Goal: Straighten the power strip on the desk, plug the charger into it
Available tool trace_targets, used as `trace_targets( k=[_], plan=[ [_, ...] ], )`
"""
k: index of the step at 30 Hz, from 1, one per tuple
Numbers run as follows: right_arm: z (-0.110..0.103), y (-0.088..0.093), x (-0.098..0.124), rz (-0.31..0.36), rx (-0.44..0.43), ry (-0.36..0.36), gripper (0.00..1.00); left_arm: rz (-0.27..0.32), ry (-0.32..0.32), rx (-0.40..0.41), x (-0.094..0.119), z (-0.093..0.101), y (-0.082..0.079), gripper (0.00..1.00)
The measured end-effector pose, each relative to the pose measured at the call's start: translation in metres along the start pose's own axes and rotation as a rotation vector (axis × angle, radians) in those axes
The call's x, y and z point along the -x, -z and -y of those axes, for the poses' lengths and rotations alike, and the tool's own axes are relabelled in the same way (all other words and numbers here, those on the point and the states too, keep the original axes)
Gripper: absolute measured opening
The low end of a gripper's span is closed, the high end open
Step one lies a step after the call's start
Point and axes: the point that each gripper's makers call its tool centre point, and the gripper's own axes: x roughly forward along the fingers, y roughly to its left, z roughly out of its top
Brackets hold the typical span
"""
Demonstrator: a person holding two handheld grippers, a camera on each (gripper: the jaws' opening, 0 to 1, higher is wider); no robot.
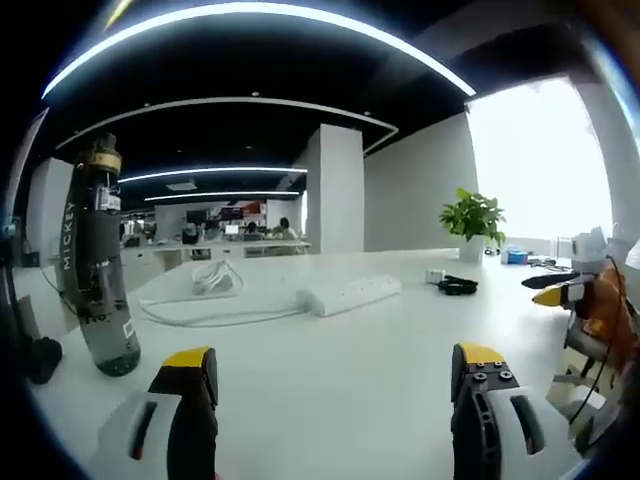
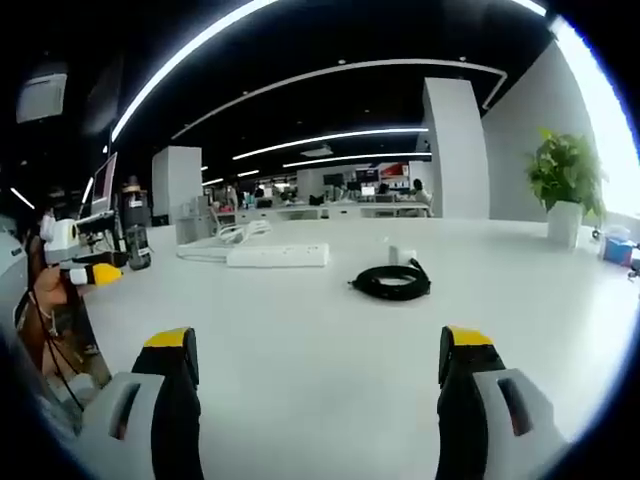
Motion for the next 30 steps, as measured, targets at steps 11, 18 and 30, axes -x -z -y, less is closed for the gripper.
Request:
trace_targets(
  k=[11, 18, 30],
  plan=[
    [0.003, -0.002, -0.006, -0.018, 0.040, -0.046, 1.00, -0.018, 0.057, -0.013, -0.005, 0.007, 0.002, 1.00],
    [0.003, -0.003, -0.018, -0.017, 0.064, -0.089, 0.99, -0.007, 0.073, -0.004, -0.008, 0.000, -0.005, 1.00],
    [-0.004, -0.006, -0.041, -0.018, 0.087, -0.167, 0.99, -0.017, 0.134, 0.020, -0.028, 0.007, -0.006, 1.00]
  ],
)
